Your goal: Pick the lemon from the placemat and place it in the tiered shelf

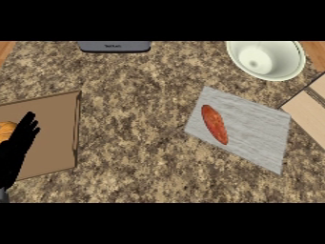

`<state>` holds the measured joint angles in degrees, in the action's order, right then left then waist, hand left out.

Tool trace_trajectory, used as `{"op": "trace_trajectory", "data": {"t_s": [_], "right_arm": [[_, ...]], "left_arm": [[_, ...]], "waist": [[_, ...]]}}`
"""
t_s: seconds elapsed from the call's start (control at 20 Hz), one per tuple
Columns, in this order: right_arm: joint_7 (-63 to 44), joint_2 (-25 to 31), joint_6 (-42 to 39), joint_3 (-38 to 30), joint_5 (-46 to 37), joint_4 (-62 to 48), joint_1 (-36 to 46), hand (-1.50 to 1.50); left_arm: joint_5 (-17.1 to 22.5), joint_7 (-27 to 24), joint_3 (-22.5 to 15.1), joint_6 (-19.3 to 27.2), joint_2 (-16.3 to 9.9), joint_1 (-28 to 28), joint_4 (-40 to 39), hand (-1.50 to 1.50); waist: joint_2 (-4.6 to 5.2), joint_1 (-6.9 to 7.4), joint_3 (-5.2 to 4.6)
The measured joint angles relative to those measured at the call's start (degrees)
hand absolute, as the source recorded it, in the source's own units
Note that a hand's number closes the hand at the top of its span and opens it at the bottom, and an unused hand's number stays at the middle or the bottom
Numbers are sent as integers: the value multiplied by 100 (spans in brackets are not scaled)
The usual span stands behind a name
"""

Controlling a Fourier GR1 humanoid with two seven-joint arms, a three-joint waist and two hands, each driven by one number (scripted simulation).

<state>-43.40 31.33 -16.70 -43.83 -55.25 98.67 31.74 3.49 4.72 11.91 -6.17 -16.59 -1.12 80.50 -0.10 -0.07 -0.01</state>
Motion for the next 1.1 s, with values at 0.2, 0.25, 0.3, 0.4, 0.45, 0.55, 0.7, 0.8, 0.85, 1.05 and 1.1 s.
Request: {"op": "trace_trajectory", "data": {"t_s": [0.2,0.25,0.3,0.4,0.45,0.55,0.7,0.8,0.85,1.05,1.1], "right_arm": [[-197,-63,11,-315,524,228,124,-150],[-269,-45,-32,-400,672,327,171,-150],[-287,-96,-27,-516,828,453,140,-150],[-429,-102,-62,-692,1079,766,135,-150],[-501,-77,-84,-788,1212,915,164,-150],[-712,5,-265,-1006,1509,1330,174,-150],[-1009,306,-560,-1358,2014,1815,306,-150],[-1134,556,-769,-1717,2337,2076,284,-150],[-1208,715,-866,-1890,2462,2177,285,-150],[-1310,1085,-1282,-2756,3050,2458,75,-150],[-1298,1173,-1410,-2966,3204,2459,-7,-150]], "left_arm": [[-39,40,-4,36,30,113,-62,0],[-6,97,27,19,3,148,-47,0],[-9,121,12,18,15,73,71,0],[-3,100,33,7,22,30,77,0],[-9,147,29,33,34,58,110,0],[17,137,55,-3,31,-65,178,0],[-38,147,45,60,70,-51,179,0],[-38,134,64,57,66,-95,204,0],[-31,136,72,35,53,-161,253,0],[-14,188,162,83,33,-264,326,0],[-13,202,176,108,47,-295,346,0]], "waist": [[-4,-15,1],[-7,-19,2],[-12,-18,1],[-14,-26,2],[-16,-34,2],[-26,-48,0],[-37,-87,-2],[-51,-128,-4],[-62,-147,-5],[-111,-304,-6],[-127,-352,-6]]}}
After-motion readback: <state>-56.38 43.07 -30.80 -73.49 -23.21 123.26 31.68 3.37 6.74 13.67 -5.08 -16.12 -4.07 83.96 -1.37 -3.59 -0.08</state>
